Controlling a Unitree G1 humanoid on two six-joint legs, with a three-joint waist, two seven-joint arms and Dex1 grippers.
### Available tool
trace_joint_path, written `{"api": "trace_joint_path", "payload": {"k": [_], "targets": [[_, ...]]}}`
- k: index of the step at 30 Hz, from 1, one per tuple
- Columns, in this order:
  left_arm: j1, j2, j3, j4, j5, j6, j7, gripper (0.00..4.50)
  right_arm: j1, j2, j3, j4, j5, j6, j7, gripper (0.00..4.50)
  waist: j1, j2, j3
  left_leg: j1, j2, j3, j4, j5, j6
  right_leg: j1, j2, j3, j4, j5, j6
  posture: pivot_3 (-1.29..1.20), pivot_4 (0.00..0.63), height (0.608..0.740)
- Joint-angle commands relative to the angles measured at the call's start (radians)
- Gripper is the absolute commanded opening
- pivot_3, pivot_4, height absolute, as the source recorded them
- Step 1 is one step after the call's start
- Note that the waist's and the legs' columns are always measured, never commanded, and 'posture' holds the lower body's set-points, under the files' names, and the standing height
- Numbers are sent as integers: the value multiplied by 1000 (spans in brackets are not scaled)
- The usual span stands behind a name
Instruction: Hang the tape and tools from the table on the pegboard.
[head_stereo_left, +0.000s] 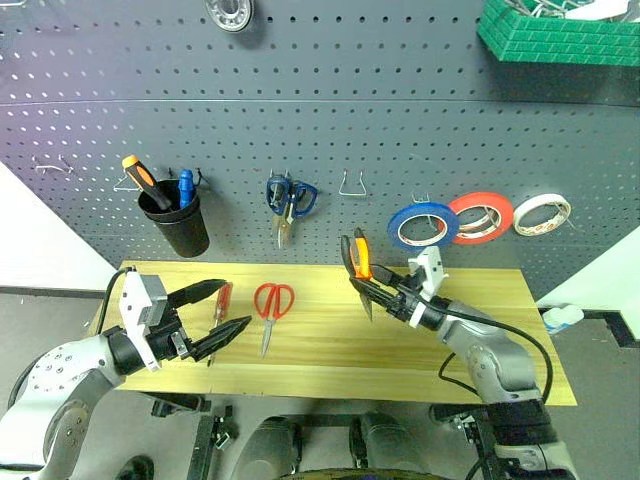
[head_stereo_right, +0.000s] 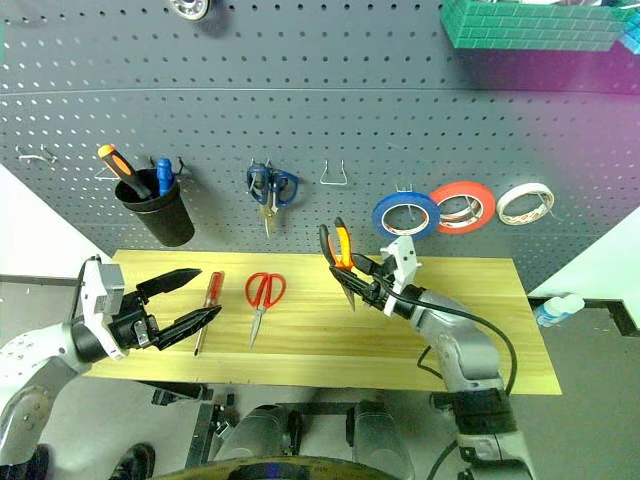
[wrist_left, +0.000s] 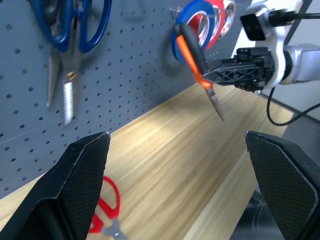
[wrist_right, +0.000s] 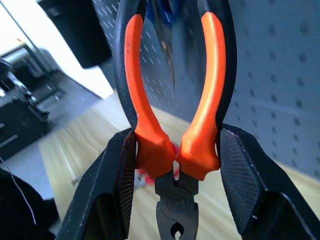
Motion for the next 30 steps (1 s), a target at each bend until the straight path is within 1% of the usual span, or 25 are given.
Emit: {"api": "trace_joint_path", "payload": {"k": [1, 5, 13, 17, 24, 26, 30], "targets": [[-16, 5, 21, -33, -24, 4, 14, 4500, -18, 13, -21, -77, 38, -59, 6, 2057, -1, 0, -1, 0, 0, 0, 0, 0, 0, 0, 0, 0, 0, 0, 0, 51, 26, 734], [-31, -6, 10, -22, -22, -3, 20, 4500, -56, 32, -40, -90, 72, -71, -8, 2057, 0, 0, -5, 1, 0, 0, 0, 1, -2, 0, 0, 0, 1, 0, -1, 50, 3, 734], [-54, -37, 6, 32, 1, -53, 0, 4500, -128, 48, -36, -111, 115, -94, -8, 2057, 0, -1, -21, 2, 0, 0, 3, 2, -4, 1, 1, 0, 4, 1, -1, 56, 0, 734], [-54, -51, 2, 76, 17, -92, -20, 4500, -195, 82, -38, -86, 117, -97, -55, 2057, -2, -1, -22, 2, 0, 0, 7, 2, -4, 1, 1, 0, 7, 1, -1, 55, 0, 734], [-67, -73, -18, 139, 47, -155, -52, 4500, -335, 168, -16, 51, 24, -199, -144, 2057, 0, -2, -25, 5, 0, 0, 12, 3, -5, 3, 2, 0, 14, 2, -3, 64, 0, 734], [-68, -77, -20, 147, 50, -165, -58, 4500, -374, 195, -28, 93, 27, -214, -164, 2057, -1, -2, -25, 6, 0, 0, 12, 3, -5, 4, 2, 0, 14, 2, -3, 62, 0, 734], [-58, -81, -23, 167, 60, -191, -73, 4500, -452, 237, -31, 200, -31, -297, -224, 2057, -2, -2, -26, 7, 0, 0, 12, 3, -5, 4, 3, 1, 14, 2, -3, 68, 0, 734]]}}
